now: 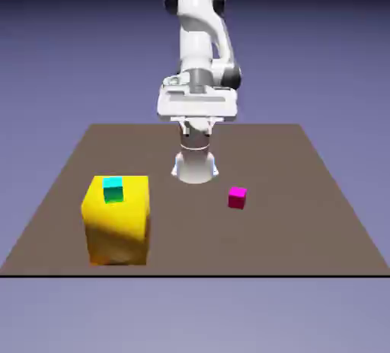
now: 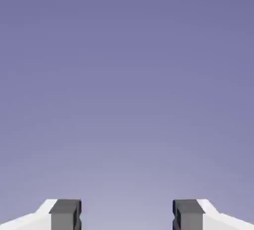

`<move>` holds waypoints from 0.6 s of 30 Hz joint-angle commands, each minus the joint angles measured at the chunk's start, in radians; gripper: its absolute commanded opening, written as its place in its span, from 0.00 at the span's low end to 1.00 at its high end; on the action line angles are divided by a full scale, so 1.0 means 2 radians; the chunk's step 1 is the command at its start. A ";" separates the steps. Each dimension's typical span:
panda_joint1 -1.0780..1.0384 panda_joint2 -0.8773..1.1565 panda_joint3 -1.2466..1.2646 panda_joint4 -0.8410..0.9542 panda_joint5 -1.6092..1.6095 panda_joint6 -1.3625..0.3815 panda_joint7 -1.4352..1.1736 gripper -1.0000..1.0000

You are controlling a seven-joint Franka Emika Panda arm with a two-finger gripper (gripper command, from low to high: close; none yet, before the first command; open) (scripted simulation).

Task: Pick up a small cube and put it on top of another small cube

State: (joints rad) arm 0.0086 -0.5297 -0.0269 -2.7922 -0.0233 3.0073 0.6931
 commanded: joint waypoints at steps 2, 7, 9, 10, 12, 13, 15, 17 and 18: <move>-0.004 0.028 0.001 0.029 -0.036 -0.031 -0.044 0.50; -0.013 0.100 0.003 0.101 -0.128 -0.108 -0.152 0.50; -0.028 0.126 0.007 0.126 -0.167 -0.132 -0.196 0.50; -0.038 0.139 0.009 0.138 -0.188 -0.142 -0.217 0.50; -0.057 0.165 0.015 0.162 -0.229 -0.164 -0.261 0.50; -0.066 0.178 0.017 0.174 -0.249 -0.175 -0.283 0.50; -0.085 0.204 0.023 0.198 -0.290 -0.197 -0.326 0.50; -0.104 0.230 0.028 0.222 -0.331 -0.219 -0.370 0.50; -0.114 0.243 0.030 0.234 -0.351 -0.229 -0.391 0.50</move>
State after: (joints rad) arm -0.2237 -0.0432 0.0339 -2.3241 -0.7251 2.5483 -0.0897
